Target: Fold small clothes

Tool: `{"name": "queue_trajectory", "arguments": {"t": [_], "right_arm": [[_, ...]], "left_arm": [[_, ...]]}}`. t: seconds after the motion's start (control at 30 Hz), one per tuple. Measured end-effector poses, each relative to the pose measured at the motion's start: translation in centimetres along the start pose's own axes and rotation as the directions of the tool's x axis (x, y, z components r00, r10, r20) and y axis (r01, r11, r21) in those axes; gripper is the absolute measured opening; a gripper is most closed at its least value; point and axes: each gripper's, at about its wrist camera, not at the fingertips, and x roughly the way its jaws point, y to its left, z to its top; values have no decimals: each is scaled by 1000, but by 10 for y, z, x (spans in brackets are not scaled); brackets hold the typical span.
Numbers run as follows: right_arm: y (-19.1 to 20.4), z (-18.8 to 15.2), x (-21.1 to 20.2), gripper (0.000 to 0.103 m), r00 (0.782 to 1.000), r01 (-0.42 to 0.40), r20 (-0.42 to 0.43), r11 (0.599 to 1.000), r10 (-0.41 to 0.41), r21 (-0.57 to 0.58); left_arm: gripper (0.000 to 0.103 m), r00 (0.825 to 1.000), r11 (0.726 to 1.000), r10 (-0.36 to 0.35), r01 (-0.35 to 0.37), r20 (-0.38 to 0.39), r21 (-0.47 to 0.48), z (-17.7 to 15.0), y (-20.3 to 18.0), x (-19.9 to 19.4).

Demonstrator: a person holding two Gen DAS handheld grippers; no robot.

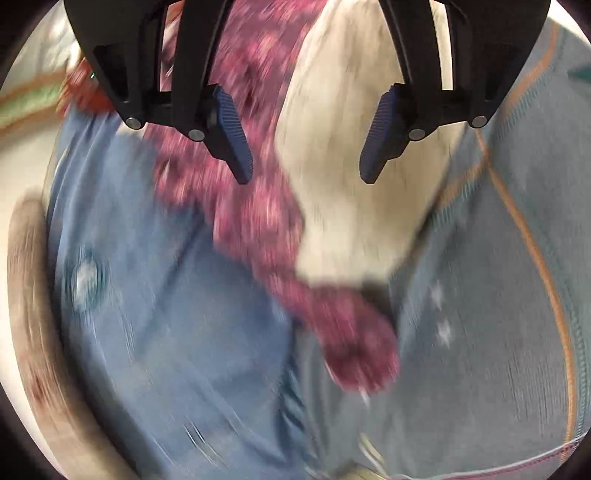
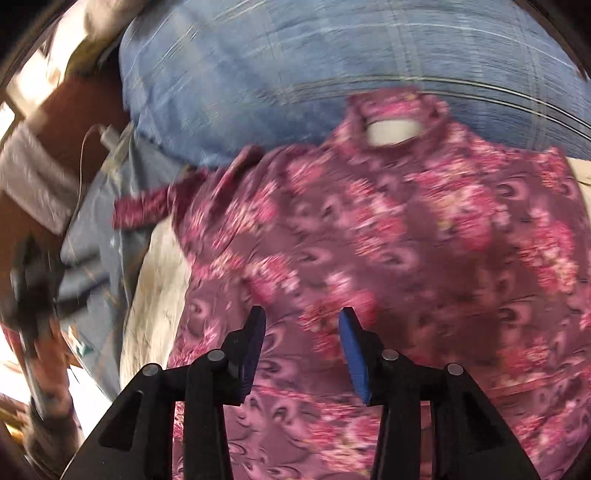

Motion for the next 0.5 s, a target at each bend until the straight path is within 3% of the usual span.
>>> {"name": "queue_trajectory", "arguments": {"t": [0.03,0.17,0.3,0.37,0.4,0.43,0.5], "right_arm": [[5,-5,4,43,1000,-7,-11,1000,7,-10],[3,-19,14,43,998,-11,-56,1000,11,5],[-17,-25,12,43,995,-64,-70,995,69,74],[-20,-24,10,43,994,-85,-62,993,90,84],[-23,-23,8,43,994,-94,-51,992,98,82],[-25,-24,6,43,994,-99,-40,992,103,79],[-30,-26,0,43,993,-113,-11,991,114,70]], "left_arm": [[72,999,998,-29,30,14,-54,14,5,1],[73,994,977,-96,105,57,-185,45,13,26],[71,997,959,-45,59,57,-277,59,25,65],[52,998,955,-33,47,53,-292,64,32,80],[16,997,958,-51,63,49,-279,67,31,85],[7,997,959,-69,77,39,-272,68,28,88],[6,996,974,-63,74,59,-215,65,11,82]]}}
